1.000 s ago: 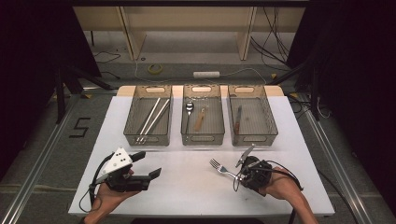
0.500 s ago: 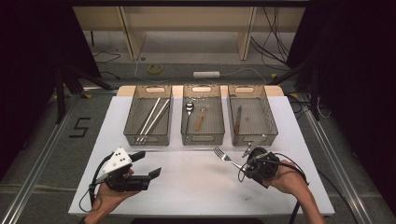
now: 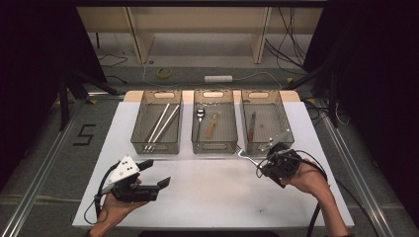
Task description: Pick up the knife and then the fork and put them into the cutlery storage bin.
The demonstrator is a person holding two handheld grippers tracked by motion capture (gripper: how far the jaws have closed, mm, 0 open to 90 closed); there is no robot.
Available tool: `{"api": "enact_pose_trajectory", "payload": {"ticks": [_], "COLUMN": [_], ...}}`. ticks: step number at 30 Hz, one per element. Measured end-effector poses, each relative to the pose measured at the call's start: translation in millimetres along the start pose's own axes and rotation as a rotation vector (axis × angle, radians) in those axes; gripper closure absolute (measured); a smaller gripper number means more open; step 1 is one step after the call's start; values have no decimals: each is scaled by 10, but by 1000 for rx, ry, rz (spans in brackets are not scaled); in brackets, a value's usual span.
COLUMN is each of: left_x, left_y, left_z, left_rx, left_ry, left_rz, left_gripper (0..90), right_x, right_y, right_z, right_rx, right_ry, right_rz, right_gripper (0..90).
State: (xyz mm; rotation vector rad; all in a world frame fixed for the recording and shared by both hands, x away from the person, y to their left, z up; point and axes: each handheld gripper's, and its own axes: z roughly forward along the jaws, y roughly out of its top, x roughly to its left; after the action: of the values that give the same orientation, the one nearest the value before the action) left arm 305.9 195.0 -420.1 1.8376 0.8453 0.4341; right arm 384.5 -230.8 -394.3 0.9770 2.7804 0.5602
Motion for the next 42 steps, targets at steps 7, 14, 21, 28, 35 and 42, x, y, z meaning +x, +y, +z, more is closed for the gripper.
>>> {"api": "enact_pose_trajectory", "payload": {"ticks": [7,14,21,28,35,42], "left_x": [0,-1,-2,-1,-3,2], "left_y": [0,1,2,2,3,1], "left_z": [1,-2,-1,-1,0,-1], "left_rx": [0,1,1,-1,-3,-5], "left_ry": [1,0,-1,-2,-2,-2], "left_rz": [1,3,3,0,-1,-1], "left_gripper": [167,166,167,167,167,167], "right_x": [-101,-180,-350,-534,-662,-786], "right_y": [77,162,259,357,452,526], "right_z": [-21,-63,-119,-172,-193,-191], "right_rx": [-20,-41,-96,-128,-152,-169], "right_ry": [3,-4,2,-16,-28,-22], "right_rz": [25,44,98,155,196,229], "right_gripper": [775,775,775,775,775,775]}}
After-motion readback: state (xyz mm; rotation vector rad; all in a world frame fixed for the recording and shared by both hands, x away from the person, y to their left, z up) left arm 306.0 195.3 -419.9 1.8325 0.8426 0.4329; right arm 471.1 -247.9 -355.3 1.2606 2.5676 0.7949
